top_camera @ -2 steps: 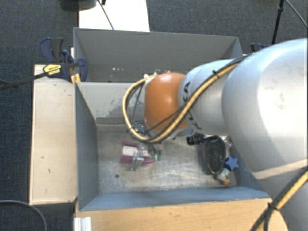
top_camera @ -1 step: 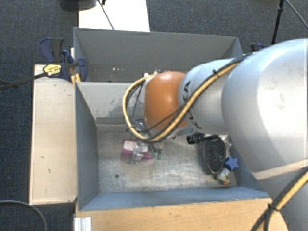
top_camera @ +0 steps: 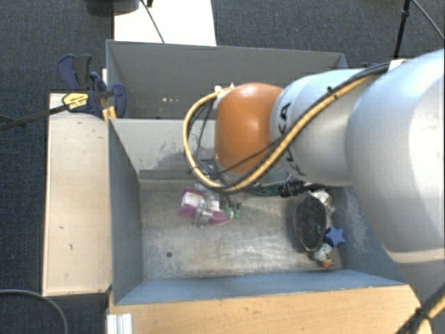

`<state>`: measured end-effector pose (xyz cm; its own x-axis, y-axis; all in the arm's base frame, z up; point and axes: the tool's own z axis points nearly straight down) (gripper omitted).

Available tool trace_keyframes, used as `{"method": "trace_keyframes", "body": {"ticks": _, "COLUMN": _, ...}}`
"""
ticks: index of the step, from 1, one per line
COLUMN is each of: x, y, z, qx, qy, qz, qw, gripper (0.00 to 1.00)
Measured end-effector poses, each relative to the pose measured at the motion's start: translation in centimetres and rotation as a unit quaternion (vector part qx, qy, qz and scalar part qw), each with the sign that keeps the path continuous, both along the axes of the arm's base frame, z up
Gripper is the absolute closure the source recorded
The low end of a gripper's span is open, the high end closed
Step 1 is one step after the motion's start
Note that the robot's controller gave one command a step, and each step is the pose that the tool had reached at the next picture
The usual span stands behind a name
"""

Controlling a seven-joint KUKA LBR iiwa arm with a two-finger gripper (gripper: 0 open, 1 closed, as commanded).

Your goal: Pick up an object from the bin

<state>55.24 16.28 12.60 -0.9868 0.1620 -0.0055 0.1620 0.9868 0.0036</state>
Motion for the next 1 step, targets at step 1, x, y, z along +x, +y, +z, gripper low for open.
{"method": "trace_keyframes", "body": {"ticks": 1, "x": 0.05, "y": 0.05, "z": 1.19, "qx": 0.0, "qy": 0.0016, "qz": -0.001, "qw": 1.0, "gripper": 1.0}}
